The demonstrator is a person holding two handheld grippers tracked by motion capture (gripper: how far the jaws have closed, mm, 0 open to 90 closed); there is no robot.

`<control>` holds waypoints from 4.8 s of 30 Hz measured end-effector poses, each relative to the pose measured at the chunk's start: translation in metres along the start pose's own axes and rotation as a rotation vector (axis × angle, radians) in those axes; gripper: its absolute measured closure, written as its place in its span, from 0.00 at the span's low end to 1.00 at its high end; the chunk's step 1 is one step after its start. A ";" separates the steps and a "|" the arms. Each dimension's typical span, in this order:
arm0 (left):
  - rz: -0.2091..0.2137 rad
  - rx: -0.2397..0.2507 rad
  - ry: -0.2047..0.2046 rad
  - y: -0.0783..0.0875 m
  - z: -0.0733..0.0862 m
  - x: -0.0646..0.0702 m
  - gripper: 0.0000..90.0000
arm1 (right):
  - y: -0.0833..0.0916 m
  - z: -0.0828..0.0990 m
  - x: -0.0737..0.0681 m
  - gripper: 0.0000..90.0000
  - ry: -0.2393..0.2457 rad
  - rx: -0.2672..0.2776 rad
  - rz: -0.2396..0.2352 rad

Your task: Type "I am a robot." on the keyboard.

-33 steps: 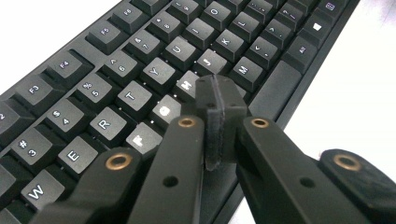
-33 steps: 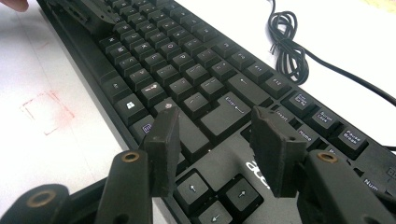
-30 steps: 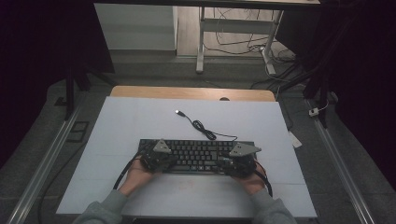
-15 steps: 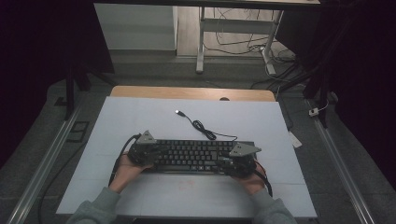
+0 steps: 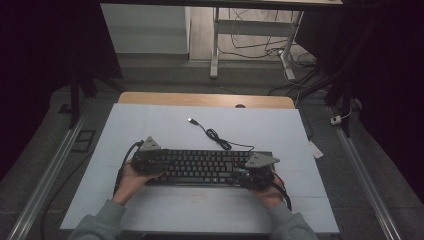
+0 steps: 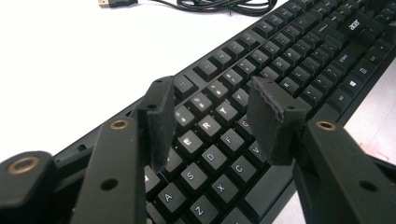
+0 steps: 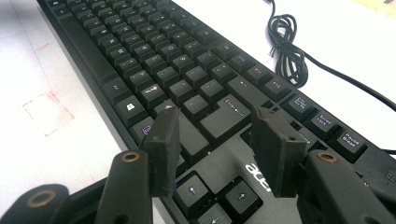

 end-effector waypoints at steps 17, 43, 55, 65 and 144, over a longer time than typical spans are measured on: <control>-0.006 -0.021 0.013 -0.004 0.001 -0.002 0.49 | -0.005 -0.012 -0.001 0.58 -0.015 0.027 -0.016; -0.007 -0.044 0.008 -0.007 0.002 -0.002 0.47 | -0.050 -0.048 -0.009 0.77 0.002 0.009 -0.080; -0.005 -0.044 0.005 -0.007 0.002 -0.001 0.46 | -0.067 -0.056 -0.015 1.00 0.026 -0.016 -0.118; -0.005 -0.045 0.004 -0.007 0.002 -0.001 0.45 | -0.086 -0.059 -0.015 1.00 0.034 -0.043 -0.112; -0.034 -0.020 0.008 -0.004 0.003 -0.008 0.44 | 0.000 -0.002 -0.005 0.63 -0.029 -0.008 -0.034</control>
Point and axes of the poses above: each handheld gripper's, and its own axes: y roughly backward along the jaws, z roughly out of its underside, x roughly to its right, the point moved 3 cm from there along -y, roughly forward along the jaws, and after that the axes turned 10 degrees about y, right-handed, at the moved point
